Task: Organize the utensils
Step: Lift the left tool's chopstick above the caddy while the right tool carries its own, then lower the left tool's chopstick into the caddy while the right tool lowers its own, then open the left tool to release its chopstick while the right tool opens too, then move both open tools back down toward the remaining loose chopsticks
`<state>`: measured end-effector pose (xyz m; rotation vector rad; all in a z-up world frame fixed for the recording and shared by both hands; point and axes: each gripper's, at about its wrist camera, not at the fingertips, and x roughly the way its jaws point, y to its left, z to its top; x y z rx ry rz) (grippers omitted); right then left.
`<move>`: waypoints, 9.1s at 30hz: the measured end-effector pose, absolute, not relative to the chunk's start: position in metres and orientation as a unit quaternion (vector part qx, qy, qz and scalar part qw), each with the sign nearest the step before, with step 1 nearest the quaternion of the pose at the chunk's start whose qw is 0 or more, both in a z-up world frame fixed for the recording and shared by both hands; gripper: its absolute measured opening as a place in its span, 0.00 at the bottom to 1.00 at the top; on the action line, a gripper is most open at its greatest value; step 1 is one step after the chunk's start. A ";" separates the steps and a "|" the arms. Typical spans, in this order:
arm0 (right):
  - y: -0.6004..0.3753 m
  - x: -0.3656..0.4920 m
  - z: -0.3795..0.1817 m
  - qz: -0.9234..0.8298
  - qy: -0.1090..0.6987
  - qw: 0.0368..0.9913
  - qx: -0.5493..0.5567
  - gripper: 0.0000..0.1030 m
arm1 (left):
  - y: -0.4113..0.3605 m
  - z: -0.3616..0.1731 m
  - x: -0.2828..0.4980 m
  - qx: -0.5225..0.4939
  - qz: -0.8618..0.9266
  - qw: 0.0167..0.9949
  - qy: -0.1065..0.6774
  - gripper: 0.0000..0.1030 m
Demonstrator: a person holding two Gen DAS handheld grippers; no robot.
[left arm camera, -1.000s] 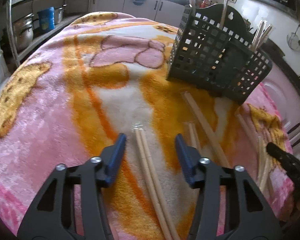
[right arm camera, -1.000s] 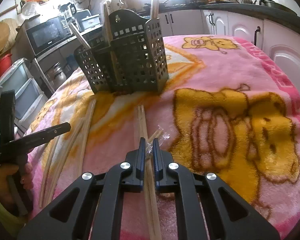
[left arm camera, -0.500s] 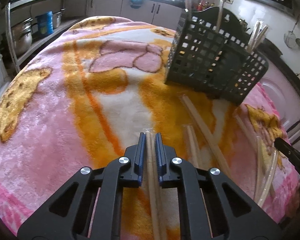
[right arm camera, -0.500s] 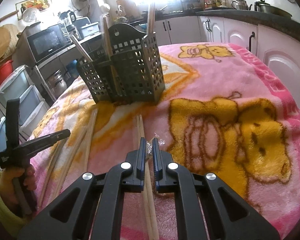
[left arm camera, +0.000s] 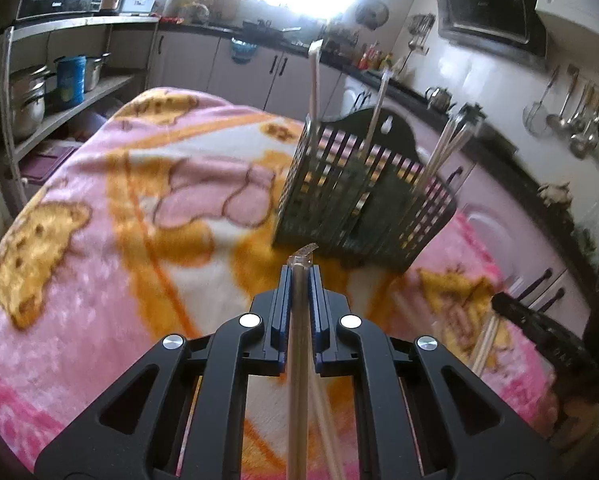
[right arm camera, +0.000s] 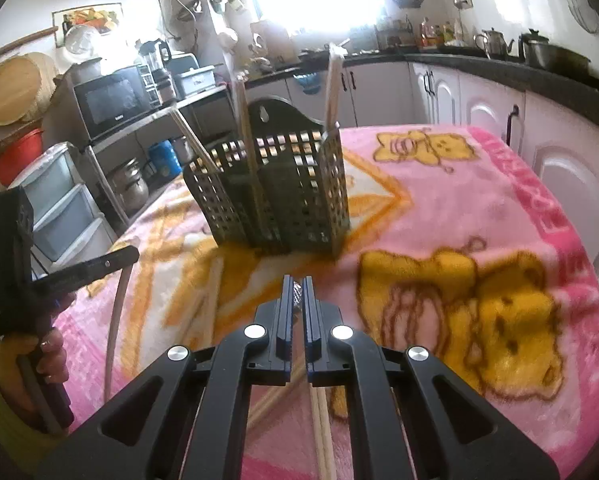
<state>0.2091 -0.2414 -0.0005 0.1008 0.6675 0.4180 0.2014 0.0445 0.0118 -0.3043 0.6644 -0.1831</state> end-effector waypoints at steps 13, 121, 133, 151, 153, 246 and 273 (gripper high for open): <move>-0.228 0.208 0.047 0.220 0.277 0.935 0.030 0.04 | 0.042 0.062 0.209 -0.133 -0.115 0.942 0.284 0.03; -0.206 0.345 0.139 0.195 0.173 0.963 0.065 0.03 | -0.001 0.103 0.339 -0.148 -0.168 0.956 0.190 0.02; -0.198 0.352 0.123 0.200 0.184 0.959 0.078 0.03 | -0.005 0.090 0.337 -0.147 -0.170 0.952 0.207 0.02; -0.215 0.365 0.093 0.195 0.216 0.949 0.119 0.03 | 0.002 0.080 0.338 -0.142 -0.157 0.950 0.228 0.03; -0.219 0.363 0.091 0.190 0.221 0.949 0.118 0.03 | 0.002 0.080 0.337 -0.140 -0.154 0.951 0.230 0.03; -0.241 0.247 0.013 0.165 0.344 0.922 0.064 0.55 | 0.011 0.027 0.227 -0.106 -0.137 0.928 0.331 0.89; -0.226 0.221 -0.016 0.184 0.374 0.908 0.046 0.57 | 0.021 -0.009 0.205 -0.119 -0.120 0.918 0.360 0.89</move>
